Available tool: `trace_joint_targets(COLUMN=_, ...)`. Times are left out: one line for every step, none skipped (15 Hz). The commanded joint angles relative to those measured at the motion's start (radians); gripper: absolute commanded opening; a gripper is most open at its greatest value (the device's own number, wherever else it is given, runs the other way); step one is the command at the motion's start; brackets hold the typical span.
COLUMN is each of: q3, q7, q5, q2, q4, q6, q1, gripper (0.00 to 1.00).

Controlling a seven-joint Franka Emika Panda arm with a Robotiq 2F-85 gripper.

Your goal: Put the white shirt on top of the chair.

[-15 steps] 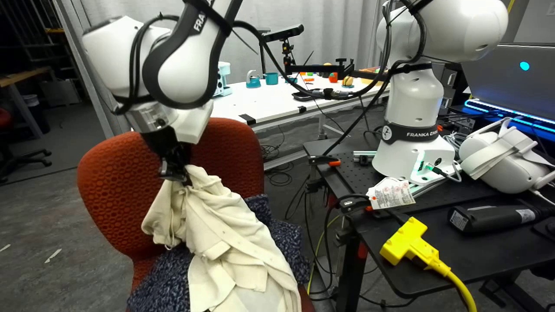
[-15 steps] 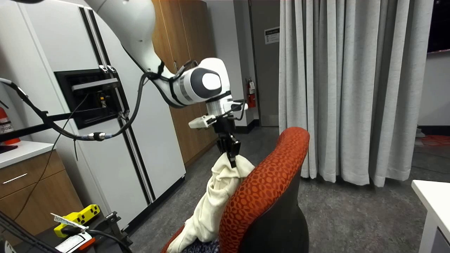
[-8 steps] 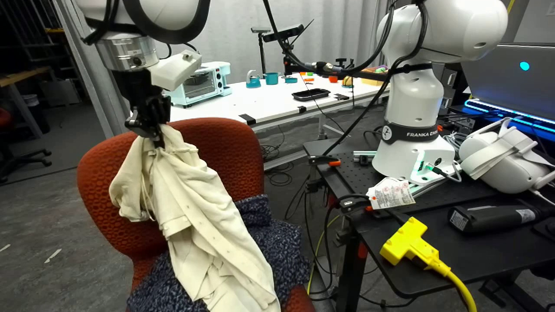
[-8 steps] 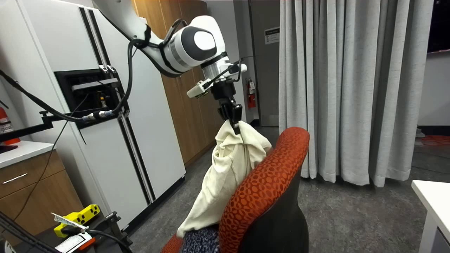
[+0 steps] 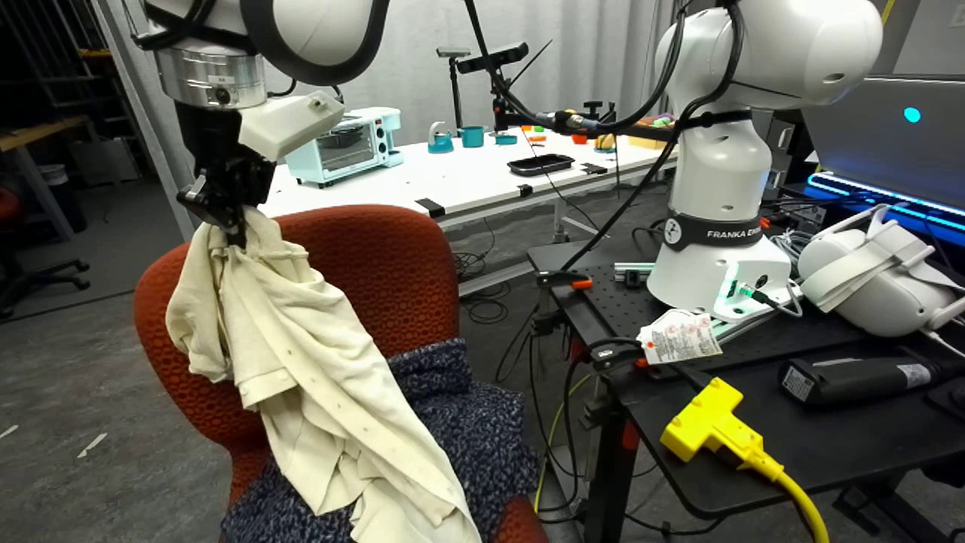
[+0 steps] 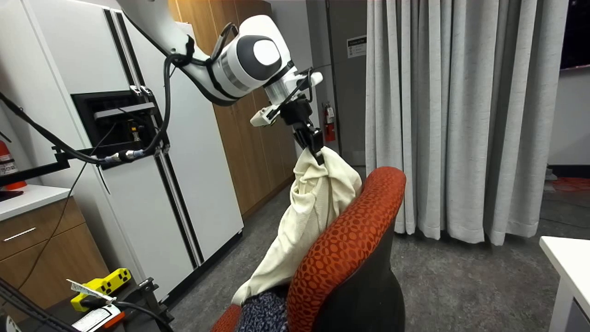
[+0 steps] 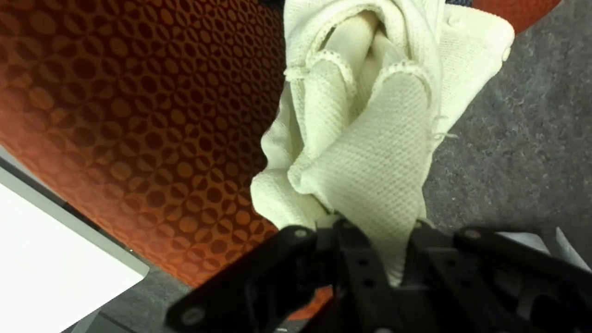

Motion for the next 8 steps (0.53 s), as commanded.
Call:
trace_joint_targets(q3=-0.005, q7=0.046, q5=-0.042, q2=-0.031, q4=-0.037, q6=0.063, q1=-0.005, gripper=0.04)
trace_joint_targets(q3=-0.001, q7=0.033, q5=-0.036, q2=-0.033, q4=-0.041, q6=0.059, q1=-0.008, gripper=0.04)
trace_joint_targets(q3=0.006, q7=0.013, q5=-0.023, q2=-0.035, q4=-0.044, q6=0.054, q1=-0.012, gripper=0.04)
trace_joint_targets(q3=0.015, q7=-0.018, q5=-0.004, q2=-0.037, q4=-0.047, q6=0.049, q1=-0.020, gripper=0.04)
trace_joint_targets(q3=0.029, q7=-0.057, q5=0.026, q2=-0.040, q4=-0.050, q6=0.044, q1=-0.031, gripper=0.04)
trace_joint_targets(q3=0.046, q7=-0.104, q5=0.063, q2=-0.043, q4=-0.054, q6=0.036, q1=-0.042, gripper=0.04)
trace_joint_targets(q3=0.060, q7=-0.154, q5=0.098, q2=-0.047, q4=-0.055, q6=0.015, q1=-0.052, gripper=0.04)
trace_joint_targets(q3=0.069, q7=-0.235, q5=0.123, q2=-0.139, q4=-0.025, q6=-0.106, q1=-0.064, gripper=0.04)
